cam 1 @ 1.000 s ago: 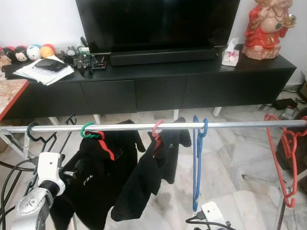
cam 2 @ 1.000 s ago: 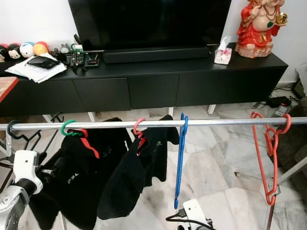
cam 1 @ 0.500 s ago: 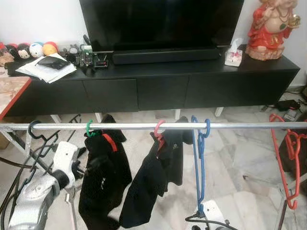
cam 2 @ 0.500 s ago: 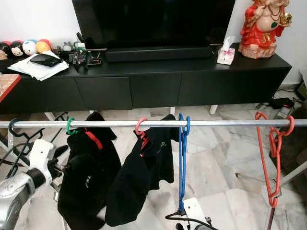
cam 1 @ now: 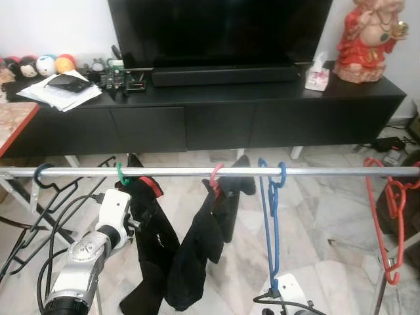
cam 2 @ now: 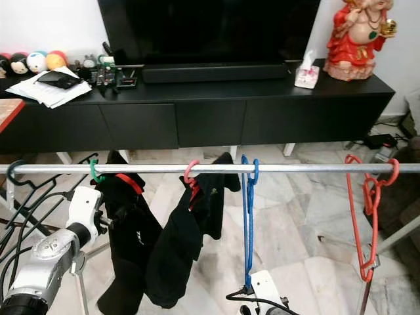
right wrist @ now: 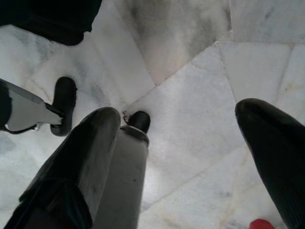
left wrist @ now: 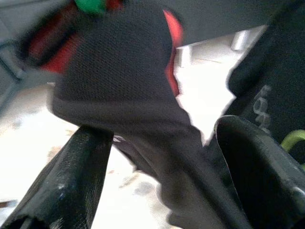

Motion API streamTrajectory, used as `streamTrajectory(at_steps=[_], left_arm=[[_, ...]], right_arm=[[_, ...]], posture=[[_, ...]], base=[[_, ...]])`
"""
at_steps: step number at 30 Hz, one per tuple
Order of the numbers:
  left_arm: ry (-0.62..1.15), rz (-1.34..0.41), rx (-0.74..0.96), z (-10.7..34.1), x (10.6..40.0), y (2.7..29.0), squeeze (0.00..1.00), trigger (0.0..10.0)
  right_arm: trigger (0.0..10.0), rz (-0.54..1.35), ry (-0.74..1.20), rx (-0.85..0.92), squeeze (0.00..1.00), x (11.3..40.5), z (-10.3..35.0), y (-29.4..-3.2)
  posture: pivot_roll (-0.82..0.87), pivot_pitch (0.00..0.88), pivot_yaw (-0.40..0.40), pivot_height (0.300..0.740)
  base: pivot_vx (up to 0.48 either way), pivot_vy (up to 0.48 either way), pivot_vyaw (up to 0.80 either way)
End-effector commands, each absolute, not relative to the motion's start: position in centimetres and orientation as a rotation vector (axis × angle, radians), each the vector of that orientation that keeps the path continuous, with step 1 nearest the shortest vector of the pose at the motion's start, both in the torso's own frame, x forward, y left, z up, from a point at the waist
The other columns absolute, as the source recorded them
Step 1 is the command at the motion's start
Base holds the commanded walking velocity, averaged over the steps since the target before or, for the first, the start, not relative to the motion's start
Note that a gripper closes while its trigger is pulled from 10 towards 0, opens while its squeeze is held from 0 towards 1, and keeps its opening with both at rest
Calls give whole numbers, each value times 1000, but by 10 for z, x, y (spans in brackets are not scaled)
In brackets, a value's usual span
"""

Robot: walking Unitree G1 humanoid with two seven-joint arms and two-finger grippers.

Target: Hang hanger

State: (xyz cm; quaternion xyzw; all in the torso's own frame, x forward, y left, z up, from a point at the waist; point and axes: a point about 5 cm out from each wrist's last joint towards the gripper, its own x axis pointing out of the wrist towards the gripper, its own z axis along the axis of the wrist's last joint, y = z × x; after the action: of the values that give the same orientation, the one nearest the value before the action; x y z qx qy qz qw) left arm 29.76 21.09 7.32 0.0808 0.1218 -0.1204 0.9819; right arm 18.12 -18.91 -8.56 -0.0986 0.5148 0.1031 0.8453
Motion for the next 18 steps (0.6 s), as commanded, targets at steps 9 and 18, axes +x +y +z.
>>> streamTrajectory(at_steps=[9,18], left_arm=[[211,0,228,84,323,214,0,10000],[260,3,200,70,322,214,0,4824]], right_arm=[[10000,221,1079,-200,0,182,-85,-188],[10000,221,1080,-196,0,181,-86,-187]], posture=[[-12,0,-18,740],[-20,0,-11,740]], base=[[0,0,0],[0,0,0]])
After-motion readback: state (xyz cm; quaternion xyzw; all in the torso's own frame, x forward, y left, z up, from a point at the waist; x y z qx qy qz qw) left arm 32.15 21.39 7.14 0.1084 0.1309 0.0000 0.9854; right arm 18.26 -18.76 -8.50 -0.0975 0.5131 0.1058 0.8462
